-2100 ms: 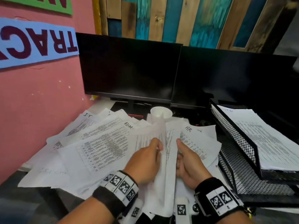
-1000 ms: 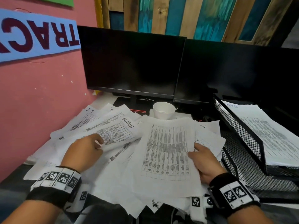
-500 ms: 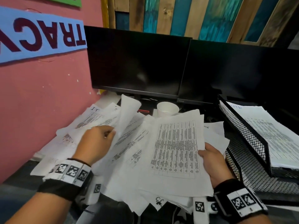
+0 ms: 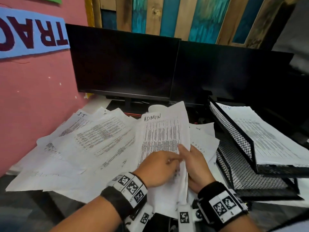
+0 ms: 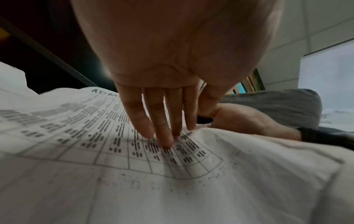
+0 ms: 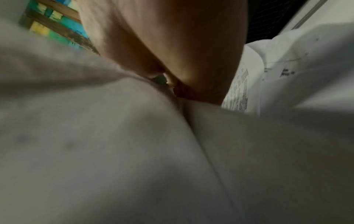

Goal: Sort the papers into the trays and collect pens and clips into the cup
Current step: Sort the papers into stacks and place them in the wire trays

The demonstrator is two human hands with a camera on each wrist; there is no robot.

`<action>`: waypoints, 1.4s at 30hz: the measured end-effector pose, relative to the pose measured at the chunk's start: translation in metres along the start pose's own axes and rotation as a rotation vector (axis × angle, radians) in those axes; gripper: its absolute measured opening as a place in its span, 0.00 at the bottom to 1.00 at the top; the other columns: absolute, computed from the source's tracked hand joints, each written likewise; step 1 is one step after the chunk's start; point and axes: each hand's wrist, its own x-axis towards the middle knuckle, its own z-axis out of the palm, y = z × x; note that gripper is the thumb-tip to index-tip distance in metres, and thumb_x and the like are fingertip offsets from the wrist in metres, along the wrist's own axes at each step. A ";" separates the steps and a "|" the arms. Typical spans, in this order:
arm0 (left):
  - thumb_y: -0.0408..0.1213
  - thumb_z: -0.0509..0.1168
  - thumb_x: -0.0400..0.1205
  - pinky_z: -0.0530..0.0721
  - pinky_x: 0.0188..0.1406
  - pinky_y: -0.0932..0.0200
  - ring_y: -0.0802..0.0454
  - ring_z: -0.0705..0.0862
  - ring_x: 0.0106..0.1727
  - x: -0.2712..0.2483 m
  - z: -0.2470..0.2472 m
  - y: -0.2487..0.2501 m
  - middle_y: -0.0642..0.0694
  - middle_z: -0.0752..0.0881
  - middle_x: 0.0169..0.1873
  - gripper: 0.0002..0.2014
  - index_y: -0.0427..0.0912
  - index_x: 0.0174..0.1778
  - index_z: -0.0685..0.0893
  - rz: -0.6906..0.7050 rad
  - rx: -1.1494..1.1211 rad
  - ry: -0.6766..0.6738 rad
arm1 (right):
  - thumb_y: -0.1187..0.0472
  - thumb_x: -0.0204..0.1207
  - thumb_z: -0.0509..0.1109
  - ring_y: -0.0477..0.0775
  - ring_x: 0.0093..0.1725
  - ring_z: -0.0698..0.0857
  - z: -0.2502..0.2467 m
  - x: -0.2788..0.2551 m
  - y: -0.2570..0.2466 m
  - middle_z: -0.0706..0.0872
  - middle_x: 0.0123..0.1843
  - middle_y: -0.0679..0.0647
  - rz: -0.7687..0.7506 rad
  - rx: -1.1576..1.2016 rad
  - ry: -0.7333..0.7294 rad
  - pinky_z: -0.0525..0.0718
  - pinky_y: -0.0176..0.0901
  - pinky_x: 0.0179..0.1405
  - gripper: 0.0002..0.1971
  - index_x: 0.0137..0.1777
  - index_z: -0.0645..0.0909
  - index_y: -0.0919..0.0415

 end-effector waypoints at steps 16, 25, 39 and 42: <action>0.52 0.79 0.77 0.77 0.79 0.49 0.46 0.78 0.79 0.042 -0.080 -0.062 0.50 0.78 0.80 0.38 0.52 0.84 0.75 -0.468 0.347 0.055 | 0.74 0.86 0.56 0.69 0.54 0.94 -0.078 0.007 -0.022 0.96 0.53 0.60 -0.040 -0.337 0.268 0.91 0.75 0.57 0.22 0.69 0.86 0.56; 0.42 0.76 0.80 0.85 0.57 0.55 0.48 0.85 0.60 0.055 -0.072 -0.068 0.50 0.85 0.63 0.20 0.49 0.68 0.85 -0.474 0.460 0.014 | 0.75 0.87 0.57 0.67 0.52 0.95 -0.085 0.003 -0.020 0.96 0.53 0.60 0.010 -0.254 0.275 0.93 0.70 0.53 0.20 0.65 0.87 0.57; 0.31 0.61 0.88 0.80 0.39 0.48 0.42 0.84 0.41 -0.028 -0.186 -0.124 0.43 0.87 0.42 0.13 0.54 0.47 0.85 -0.341 -0.314 0.720 | 0.81 0.85 0.59 0.74 0.56 0.93 -0.061 0.006 0.003 0.95 0.56 0.68 0.192 -0.203 0.055 0.88 0.79 0.61 0.19 0.64 0.86 0.66; 0.26 0.59 0.88 0.80 0.37 0.52 0.45 0.83 0.40 -0.048 -0.198 -0.131 0.43 0.86 0.42 0.13 0.48 0.51 0.84 -0.325 -0.522 0.876 | 0.79 0.86 0.59 0.75 0.55 0.94 -0.060 0.011 0.006 0.95 0.55 0.67 0.183 -0.220 0.074 0.88 0.81 0.59 0.19 0.64 0.87 0.63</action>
